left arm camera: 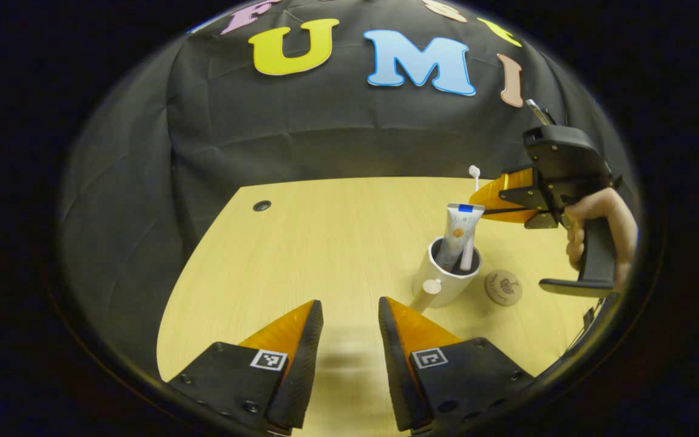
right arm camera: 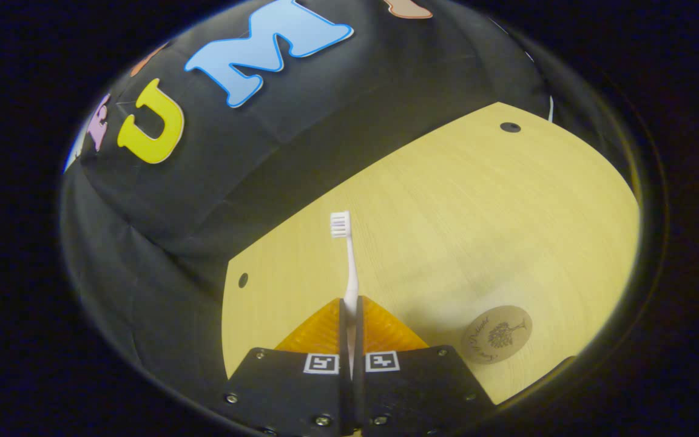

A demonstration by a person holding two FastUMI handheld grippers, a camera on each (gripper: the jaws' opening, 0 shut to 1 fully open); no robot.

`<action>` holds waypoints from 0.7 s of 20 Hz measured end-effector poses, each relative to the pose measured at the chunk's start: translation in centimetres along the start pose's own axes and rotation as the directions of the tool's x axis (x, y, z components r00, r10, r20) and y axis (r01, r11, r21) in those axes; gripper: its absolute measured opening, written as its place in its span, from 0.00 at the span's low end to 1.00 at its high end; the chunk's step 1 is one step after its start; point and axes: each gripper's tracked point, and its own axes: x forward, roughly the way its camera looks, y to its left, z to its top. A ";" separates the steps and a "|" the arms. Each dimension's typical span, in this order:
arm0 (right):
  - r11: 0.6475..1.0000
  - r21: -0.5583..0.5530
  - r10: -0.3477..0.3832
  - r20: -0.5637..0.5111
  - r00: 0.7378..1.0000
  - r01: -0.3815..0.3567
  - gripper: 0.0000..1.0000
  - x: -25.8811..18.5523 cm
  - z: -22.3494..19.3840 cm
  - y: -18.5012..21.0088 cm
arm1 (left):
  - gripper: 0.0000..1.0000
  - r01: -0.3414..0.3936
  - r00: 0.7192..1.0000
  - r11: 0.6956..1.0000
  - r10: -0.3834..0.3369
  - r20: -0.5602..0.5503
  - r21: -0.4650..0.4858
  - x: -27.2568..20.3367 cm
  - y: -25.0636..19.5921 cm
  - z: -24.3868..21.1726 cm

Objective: Put the toothbrush and toothpaste on the desktop into the cup, then pick up the cup and place it on the coaster on the desktop.

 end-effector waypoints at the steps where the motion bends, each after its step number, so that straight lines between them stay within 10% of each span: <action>1: 1.000 -0.017 0.010 0.019 1.000 -0.010 0.02 0.2 -0.1 -0.2 | 0.60 0.003 1.000 1.000 -0.003 -0.003 0.002 0.0 0.0 -0.1; 14: 0.984 -0.177 0.040 0.103 0.994 -0.022 0.05 -1.2 -3.4 -1.3 | 0.60 0.099 0.995 0.992 -0.097 -0.029 0.074 3.0 -4.5 1.9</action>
